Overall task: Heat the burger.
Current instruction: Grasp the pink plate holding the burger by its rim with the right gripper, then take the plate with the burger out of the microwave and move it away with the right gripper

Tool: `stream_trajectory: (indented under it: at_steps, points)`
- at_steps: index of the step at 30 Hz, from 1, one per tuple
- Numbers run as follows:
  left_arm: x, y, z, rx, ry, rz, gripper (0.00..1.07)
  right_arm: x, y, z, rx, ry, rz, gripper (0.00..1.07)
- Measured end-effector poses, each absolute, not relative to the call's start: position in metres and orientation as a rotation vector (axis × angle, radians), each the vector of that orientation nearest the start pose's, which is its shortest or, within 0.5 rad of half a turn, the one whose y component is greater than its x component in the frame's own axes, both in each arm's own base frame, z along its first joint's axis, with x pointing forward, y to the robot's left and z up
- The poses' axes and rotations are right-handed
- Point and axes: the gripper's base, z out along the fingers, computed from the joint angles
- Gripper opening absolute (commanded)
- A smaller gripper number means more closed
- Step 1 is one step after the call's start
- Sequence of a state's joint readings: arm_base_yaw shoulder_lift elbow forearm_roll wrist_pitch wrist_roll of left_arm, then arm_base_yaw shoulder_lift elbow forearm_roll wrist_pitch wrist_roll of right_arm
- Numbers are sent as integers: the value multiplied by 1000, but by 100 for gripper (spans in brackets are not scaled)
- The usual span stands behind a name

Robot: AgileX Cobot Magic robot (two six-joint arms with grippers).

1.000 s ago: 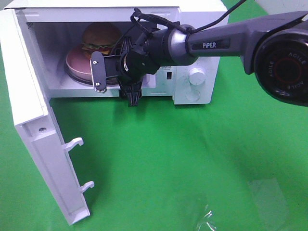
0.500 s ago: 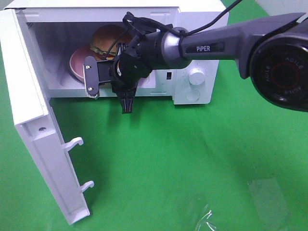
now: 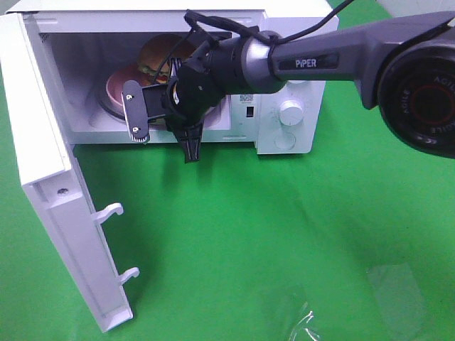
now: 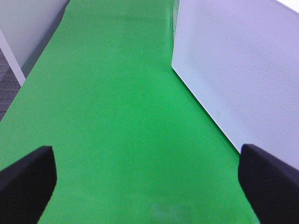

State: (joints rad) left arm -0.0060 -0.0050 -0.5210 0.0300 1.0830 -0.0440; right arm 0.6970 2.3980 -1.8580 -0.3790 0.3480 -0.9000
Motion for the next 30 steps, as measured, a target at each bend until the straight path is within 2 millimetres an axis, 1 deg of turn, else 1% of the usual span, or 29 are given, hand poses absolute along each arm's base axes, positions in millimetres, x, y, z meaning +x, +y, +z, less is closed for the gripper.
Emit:
stream_trajectory:
  at_steps: [3, 5, 10, 13, 18, 20, 25, 26, 29, 30]
  points:
    - [-9, 2, 281, -41, 2040, 5, 98, 416, 330, 134, -1974, 1382, -420, 0]
    - [-9, 2, 281, -41, 2040, 5, 98, 414, 326, 138, -2051, 1350, -423, 0]
    - [-9, 2, 281, -41, 2040, 5, 98, 412, 325, 143, -2074, 1334, -417, 0]
    - [-9, 2, 281, -41, 2040, 5, 98, 403, 320, 146, -2089, 1300, -412, 0]
    - [-9, 2, 281, -41, 2040, 5, 98, 394, 313, 145, -2119, 1261, -417, 0]
    - [-9, 2, 281, -41, 2040, 5, 98, 383, 306, 144, -2168, 1188, -436, 0]
    - [-9, 2, 281, -41, 2040, 5, 98, 375, 300, 145, -2199, 1132, -447, 0]
    - [-9, 2, 281, -41, 2040, 5, 98, 370, 296, 145, -2214, 1105, -454, 0]
    - [-9, 2, 281, -41, 2040, 5, 98, 367, 294, 145, -2224, 1088, -458, 0]
    - [-9, 2, 281, -41, 2040, 5, 98, 363, 291, 146, -2239, 1058, -467, 0]
